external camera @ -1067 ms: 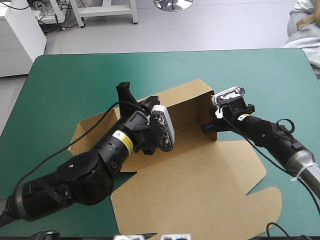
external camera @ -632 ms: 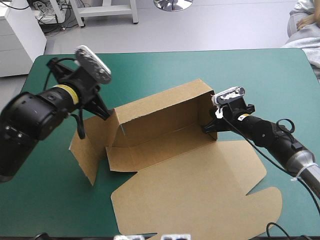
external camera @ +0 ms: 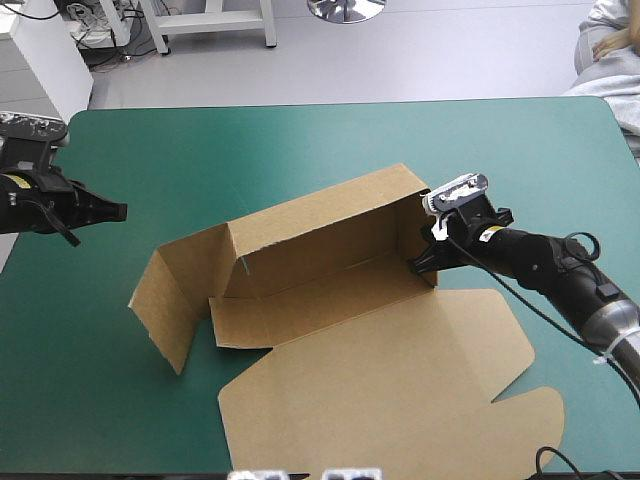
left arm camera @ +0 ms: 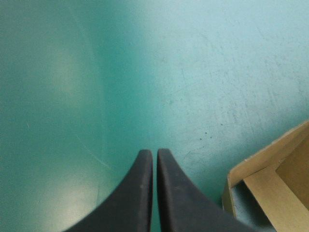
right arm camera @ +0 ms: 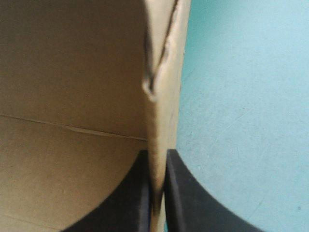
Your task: Fold the box
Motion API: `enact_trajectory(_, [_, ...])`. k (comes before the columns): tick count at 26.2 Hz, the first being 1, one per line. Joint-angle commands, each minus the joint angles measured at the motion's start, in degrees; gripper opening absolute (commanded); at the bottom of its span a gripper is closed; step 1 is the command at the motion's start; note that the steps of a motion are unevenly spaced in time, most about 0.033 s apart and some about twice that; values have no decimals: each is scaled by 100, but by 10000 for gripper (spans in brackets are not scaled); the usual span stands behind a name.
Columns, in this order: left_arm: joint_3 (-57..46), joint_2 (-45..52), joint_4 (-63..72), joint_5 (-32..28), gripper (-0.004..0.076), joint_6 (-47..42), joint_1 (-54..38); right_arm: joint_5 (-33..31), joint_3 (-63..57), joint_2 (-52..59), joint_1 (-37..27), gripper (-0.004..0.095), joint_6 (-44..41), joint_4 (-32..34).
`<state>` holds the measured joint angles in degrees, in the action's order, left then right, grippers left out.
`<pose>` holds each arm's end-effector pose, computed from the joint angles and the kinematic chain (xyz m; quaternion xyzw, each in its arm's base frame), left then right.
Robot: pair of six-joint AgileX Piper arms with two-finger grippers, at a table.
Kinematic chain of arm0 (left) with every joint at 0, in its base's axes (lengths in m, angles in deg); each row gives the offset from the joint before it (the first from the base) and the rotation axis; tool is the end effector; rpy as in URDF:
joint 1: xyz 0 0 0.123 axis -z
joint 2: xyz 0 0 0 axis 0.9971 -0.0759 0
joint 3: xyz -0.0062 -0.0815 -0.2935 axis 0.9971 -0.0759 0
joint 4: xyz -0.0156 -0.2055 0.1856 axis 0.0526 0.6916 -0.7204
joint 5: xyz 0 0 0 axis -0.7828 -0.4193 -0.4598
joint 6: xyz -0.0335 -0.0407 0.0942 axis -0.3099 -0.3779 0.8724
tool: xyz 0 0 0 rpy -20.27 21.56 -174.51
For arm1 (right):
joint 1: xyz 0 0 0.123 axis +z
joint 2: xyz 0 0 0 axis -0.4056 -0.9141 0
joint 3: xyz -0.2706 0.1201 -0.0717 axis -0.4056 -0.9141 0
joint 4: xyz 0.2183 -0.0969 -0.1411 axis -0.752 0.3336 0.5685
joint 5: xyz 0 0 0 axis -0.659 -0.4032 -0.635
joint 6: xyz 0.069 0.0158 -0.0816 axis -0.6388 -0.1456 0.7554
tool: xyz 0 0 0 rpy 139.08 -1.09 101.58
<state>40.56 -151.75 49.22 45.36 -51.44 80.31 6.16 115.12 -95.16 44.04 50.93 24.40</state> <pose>0.2531 0.0099 0.4663 0.0975 0.9253 0.0043 0.3665 0.2870 0.1261 0.3095 -0.2775 0.8472 0.1170 0.4377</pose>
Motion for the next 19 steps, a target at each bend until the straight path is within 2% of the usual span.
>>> enact_trajectory(1, [141, 127, 124, -240, 7, -31, -20, -971, 643, 190, -210, -19, -687, 497])
enact_trajectory(2, [75, 127, 124, -313, 6, -31, -20, -1545, 946, 166, -361, -19, -1176, 936])
enact_trajectory(4, [-63, 127, 124, -410, 6, -31, -20, -2249, 1305, 94, -595, -19, -1451, 1270])
enact_trajectory(6, [-244, 127, 115, -457, 6, -31, -20, -3146, 1702, -49, -787, -19, -1563, 1245])
enact_trajectory(8, [-270, 127, 125, -479, 6, -31, -20, -3581, 1931, -188, -829, -19, -1634, 1175])
enact_trajectory(11, [-270, 127, 125, -611, 6, -31, -20, -3753, 2170, -433, -829, -19, -1833, 1175])
enact_trajectory(19, [-270, 127, 160, -670, 6, -31, -20, -3616, 3224, -1469, -829, -16, -2113, 1175])
